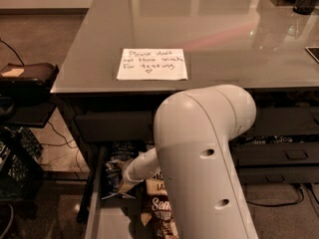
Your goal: Pick blue chip bag from middle drawer and place on counter
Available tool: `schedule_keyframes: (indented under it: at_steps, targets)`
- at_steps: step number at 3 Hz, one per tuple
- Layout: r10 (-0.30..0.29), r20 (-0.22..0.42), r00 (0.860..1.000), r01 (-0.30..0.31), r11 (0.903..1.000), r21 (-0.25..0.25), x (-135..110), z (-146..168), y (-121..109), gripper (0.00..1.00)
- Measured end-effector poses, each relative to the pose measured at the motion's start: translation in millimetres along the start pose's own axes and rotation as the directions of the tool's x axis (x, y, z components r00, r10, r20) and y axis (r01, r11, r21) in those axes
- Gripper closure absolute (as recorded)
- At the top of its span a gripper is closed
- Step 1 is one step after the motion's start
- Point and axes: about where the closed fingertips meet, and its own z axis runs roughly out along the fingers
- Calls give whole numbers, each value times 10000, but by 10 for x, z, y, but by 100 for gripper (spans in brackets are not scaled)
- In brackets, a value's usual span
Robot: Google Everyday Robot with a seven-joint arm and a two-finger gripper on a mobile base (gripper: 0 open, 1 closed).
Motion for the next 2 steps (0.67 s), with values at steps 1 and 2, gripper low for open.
schedule_keyframes:
  at_steps: [1,2]
  targets:
    - [146,415,9990,-148,9999,60,-71,-136,-18,100]
    - [508,1016,9935,-525,9985,143,-121,-323,-23,100]
